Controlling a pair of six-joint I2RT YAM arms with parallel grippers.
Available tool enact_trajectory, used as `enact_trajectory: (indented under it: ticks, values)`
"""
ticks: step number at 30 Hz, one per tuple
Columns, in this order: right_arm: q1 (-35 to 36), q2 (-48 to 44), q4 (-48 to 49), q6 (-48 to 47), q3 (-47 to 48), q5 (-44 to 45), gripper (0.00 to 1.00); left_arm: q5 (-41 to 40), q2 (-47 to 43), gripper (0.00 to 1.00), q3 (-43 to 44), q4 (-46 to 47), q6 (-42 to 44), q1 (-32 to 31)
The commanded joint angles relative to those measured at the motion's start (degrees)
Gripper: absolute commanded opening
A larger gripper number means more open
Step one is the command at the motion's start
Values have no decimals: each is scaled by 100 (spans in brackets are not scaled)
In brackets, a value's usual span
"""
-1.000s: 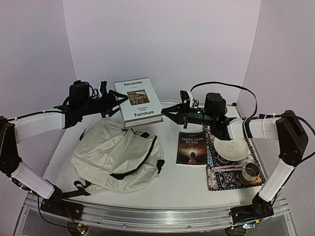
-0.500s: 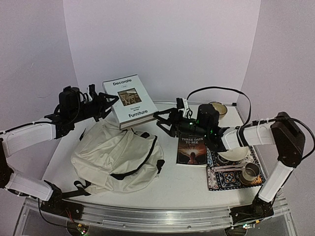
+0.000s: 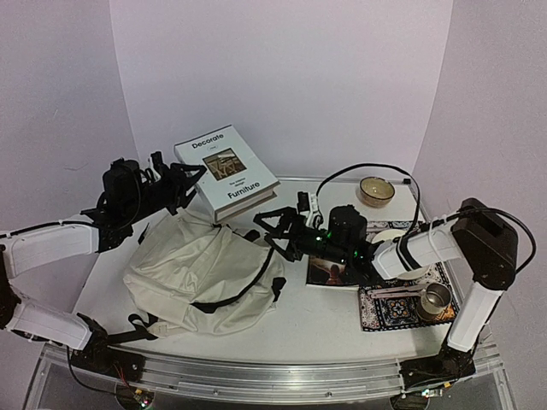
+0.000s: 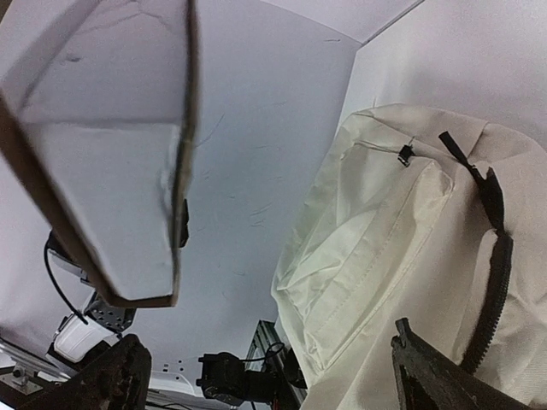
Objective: Pack the student bag
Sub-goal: Pass from the left arm to the right
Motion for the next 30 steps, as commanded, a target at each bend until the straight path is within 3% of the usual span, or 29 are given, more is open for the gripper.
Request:
enact_trajectory:
  ticks: [1, 13, 30]
  values:
    - [44, 96, 1902, 2, 360, 139, 98, -368, -73, 23, -6, 677, -140, -182]
    - [73, -86, 2037, -235, 621, 46, 98, -932, 47, 21, -212, 761, -438, -415]
    - [73, 60, 2127, -222, 974, 229, 98, -824, 305, 21, -114, 899, -541, -701]
